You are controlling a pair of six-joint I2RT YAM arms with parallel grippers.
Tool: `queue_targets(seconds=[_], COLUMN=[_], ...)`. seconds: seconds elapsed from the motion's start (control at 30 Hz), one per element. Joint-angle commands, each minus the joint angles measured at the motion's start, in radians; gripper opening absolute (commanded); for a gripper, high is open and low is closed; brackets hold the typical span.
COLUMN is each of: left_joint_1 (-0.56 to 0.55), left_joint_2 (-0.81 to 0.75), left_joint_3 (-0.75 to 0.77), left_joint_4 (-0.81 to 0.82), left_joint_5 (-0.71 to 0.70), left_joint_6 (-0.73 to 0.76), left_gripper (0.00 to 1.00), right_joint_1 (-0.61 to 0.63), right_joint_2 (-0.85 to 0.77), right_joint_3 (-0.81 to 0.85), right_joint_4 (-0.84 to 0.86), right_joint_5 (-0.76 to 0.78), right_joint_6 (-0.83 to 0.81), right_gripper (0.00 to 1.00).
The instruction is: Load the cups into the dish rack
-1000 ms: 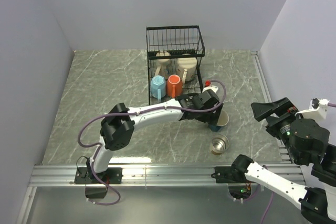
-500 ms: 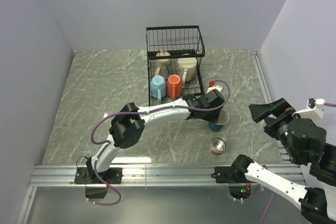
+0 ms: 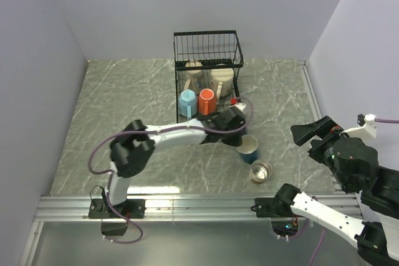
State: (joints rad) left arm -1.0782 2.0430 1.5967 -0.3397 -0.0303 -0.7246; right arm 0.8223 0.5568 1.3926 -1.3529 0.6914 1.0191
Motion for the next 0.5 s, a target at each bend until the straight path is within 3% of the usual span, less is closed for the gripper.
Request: queue_targets(seconds=[0.0, 0.07, 0.27, 0.37, 0.47], left_joint_1=[0.053, 0.089, 0.214, 0.289, 0.354], left_joint_2=[-0.231, -0.358, -0.612, -0.699, -0.777], left_joint_3=[-0.173, -0.306, -0.501, -0.572, -0.689], left_joint_4=[0.233, 0.371, 0.574, 0.680, 0.945], left_joint_5=[0.095, 0.156, 0.322, 0.476, 0.633], left_joint_6=[0.010, 0.017, -0.005, -0.077, -0.246], left_gripper=[0.00, 0.00, 0.00, 0.00, 0.00], right_joint_1=[0.001, 0.001, 0.000, 0.000, 0.000], right_joint_2=[0.048, 0.067, 0.117, 0.127, 0.126], right_joint_3=[0.045, 0.057, 0.046, 0.014, -0.023], right_joint_4=[0.017, 0.058, 0.204, 0.337, 0.526], right_joint_5=[0.008, -0.013, -0.114, -0.240, -0.399], right_joint_6=[-0.046, -0.069, -0.169, -0.218, -0.296], right_gripper=[1.00, 1.00, 1.00, 1.00, 1.00])
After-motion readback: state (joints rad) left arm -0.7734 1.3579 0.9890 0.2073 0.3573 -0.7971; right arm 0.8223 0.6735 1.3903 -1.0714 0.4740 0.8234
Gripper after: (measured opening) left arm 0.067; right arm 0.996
